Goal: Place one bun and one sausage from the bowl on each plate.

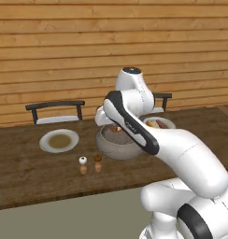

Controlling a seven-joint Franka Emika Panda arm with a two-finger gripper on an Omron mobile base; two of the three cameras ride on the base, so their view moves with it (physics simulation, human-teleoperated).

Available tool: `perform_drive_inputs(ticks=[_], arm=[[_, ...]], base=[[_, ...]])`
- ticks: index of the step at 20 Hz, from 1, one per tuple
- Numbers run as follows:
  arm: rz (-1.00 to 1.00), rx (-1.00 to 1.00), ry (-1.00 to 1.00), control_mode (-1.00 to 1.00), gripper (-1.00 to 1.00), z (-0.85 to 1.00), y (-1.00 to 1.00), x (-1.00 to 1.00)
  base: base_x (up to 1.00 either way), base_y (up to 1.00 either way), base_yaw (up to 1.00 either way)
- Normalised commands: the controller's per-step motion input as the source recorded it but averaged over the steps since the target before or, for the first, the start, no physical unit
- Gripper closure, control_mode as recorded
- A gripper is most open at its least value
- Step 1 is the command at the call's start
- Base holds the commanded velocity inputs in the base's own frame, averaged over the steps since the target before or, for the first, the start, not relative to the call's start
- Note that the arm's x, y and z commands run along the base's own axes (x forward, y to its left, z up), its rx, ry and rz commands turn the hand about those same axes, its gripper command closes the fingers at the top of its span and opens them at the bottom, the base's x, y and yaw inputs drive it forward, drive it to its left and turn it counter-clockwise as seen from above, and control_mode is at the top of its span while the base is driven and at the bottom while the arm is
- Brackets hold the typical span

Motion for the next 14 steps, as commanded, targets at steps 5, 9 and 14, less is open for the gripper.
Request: perform_drive_inputs(ticks=[5, 9, 14], arm=[[-0.04, 0.0, 0.0, -1.0, 1.0, -0.14, 0.67, 0.09], [0.0, 0.0, -0.03, -1.0, 1.0, -0.42, 0.62, 0.33], [0.0, 0.0, 0.0, -1.0, 1.0, -0.26, 0.34, 0.41]], base=[[0.0, 0.0, 0.0], [0.0, 0.0, 0.0], [0.0, 0.0, 0.0]])
